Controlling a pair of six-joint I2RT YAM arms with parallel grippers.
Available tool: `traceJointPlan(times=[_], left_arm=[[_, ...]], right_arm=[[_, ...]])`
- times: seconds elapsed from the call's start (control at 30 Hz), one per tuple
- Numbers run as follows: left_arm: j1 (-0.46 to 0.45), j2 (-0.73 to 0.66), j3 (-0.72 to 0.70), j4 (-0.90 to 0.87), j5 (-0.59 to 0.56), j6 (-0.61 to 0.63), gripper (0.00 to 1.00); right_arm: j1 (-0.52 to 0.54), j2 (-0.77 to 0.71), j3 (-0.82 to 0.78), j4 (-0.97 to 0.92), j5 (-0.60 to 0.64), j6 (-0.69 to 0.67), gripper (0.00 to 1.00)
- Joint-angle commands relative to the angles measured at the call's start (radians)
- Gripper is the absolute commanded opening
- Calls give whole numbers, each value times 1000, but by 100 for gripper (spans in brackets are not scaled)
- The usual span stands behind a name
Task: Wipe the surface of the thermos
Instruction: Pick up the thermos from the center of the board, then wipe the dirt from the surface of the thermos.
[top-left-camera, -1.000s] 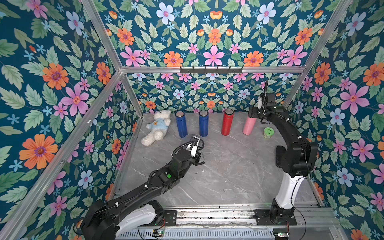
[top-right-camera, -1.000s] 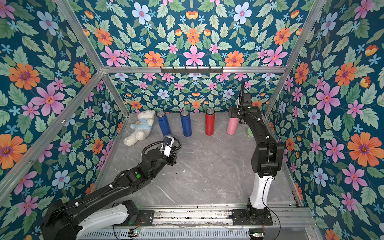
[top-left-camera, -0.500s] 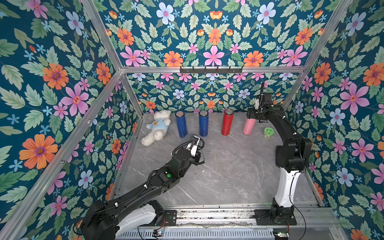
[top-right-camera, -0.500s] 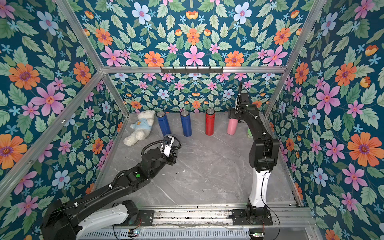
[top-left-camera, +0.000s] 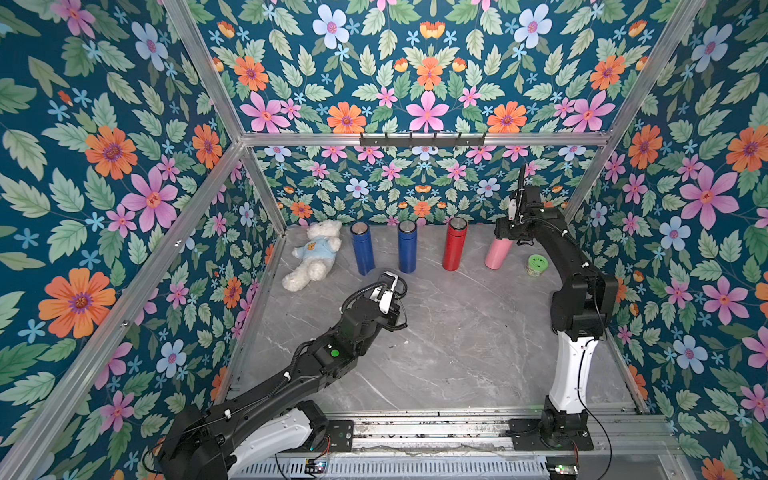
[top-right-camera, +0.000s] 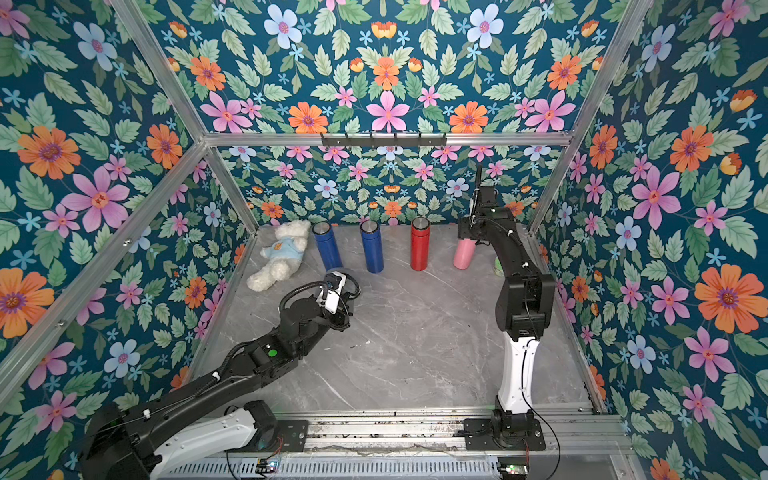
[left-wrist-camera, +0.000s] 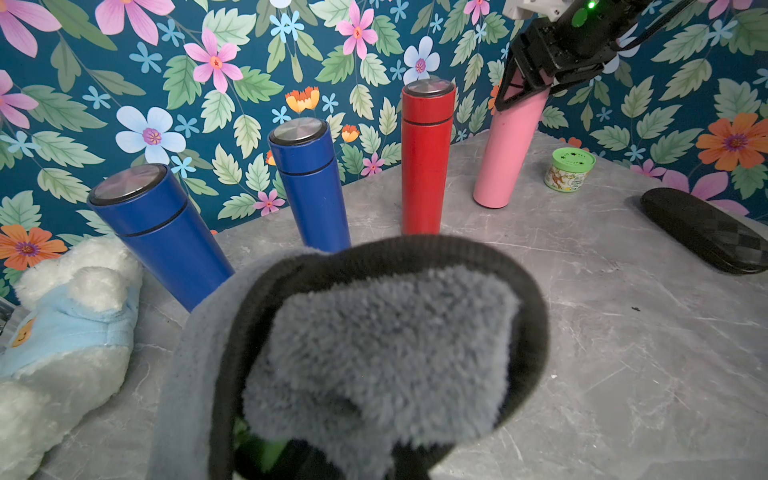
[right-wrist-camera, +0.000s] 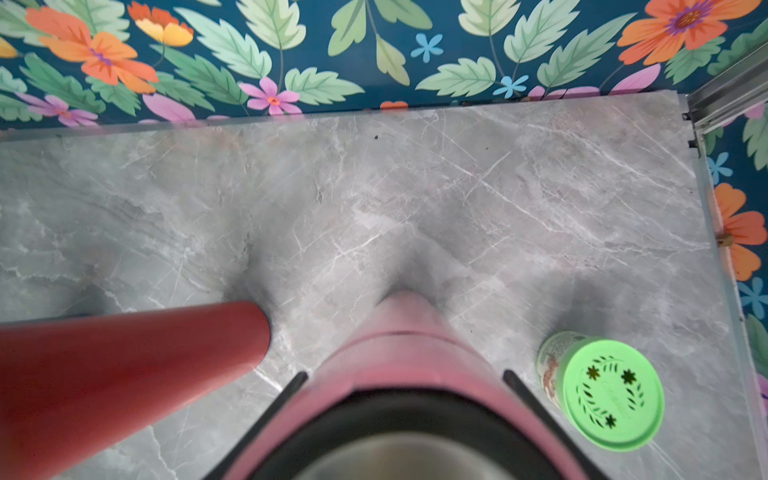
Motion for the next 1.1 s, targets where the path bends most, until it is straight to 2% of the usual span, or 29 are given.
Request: traceJointPlan(times=[0.0,0.1,0.27,0.37,0.67,0.83,1.07], left_arm=[[2,-8,0,2,-9,-7,0],[2,-12,3,2,1,-14,0],[0,-11,8,-10,24,-56,0],[1,-7,10,-25,54,-103,0],[1,34,34,-76,291,-219,0],[0,20,7,-16,450,-286,0],[2,-32,-18,54,562,-380,0]], right_arm=[[1,-58,-61,-11,-49,-24,5],[1,-154,-174,37,-83,-34,0],[20,-364,-400,123,-159,-44,0],[69,-497,-513,135,-187,-65,0],[409,-804,-837,242,-129,-136,0],[608,-842,-883,209,-53,-184,0],[767,-860,-955,246,-41,-205,0]])
